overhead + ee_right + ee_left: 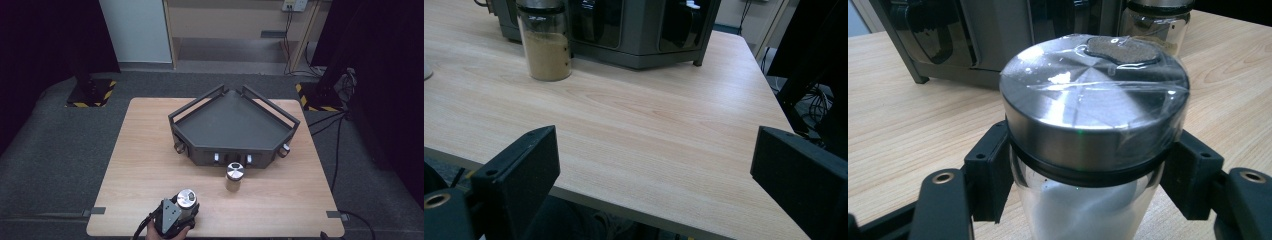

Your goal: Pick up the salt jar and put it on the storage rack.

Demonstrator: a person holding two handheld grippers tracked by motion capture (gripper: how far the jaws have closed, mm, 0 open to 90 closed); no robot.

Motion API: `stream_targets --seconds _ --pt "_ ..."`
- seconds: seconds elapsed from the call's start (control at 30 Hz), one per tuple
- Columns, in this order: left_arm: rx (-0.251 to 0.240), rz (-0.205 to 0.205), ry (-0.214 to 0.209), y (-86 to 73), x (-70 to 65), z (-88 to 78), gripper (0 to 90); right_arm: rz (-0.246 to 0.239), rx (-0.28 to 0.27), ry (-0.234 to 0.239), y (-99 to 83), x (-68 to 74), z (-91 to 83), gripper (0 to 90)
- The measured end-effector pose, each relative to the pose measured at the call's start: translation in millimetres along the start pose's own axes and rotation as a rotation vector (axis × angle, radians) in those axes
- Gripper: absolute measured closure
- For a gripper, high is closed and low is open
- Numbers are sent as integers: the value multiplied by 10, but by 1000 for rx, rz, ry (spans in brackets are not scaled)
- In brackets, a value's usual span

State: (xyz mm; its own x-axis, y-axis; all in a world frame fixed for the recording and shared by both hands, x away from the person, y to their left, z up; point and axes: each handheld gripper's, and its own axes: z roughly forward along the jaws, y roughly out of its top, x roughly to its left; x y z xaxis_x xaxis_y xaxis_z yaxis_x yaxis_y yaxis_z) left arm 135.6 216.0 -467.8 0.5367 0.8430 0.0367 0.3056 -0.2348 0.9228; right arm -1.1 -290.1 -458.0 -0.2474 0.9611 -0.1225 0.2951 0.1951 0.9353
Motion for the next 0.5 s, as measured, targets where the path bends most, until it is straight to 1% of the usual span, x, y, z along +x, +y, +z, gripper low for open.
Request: stream_targets --seconds 0.1,0.17,0.2,0.27,0.37,0.5 --pt "8 7 1 23 -3 -9 304 -2 -1 -1 0 4 -2 55" --pt "7 11 0 42 -4 -20 304 -3 -3 -2 0 6 -5 56" --pt "1 6 0 54 2 -30 304 -3 -3 -2 -1 5 -7 56" --pt "-23 -4 2 84 12 -68 304 -4 -5 -4 -4 5 -10 56" --pt "-76 15 24 141 3 -163 304 -3 -7 -7 -7 5 -16 56" --pt "-146 14 48 237 -3 -339 304 -1 -6 -9 -7 6 -12 57"
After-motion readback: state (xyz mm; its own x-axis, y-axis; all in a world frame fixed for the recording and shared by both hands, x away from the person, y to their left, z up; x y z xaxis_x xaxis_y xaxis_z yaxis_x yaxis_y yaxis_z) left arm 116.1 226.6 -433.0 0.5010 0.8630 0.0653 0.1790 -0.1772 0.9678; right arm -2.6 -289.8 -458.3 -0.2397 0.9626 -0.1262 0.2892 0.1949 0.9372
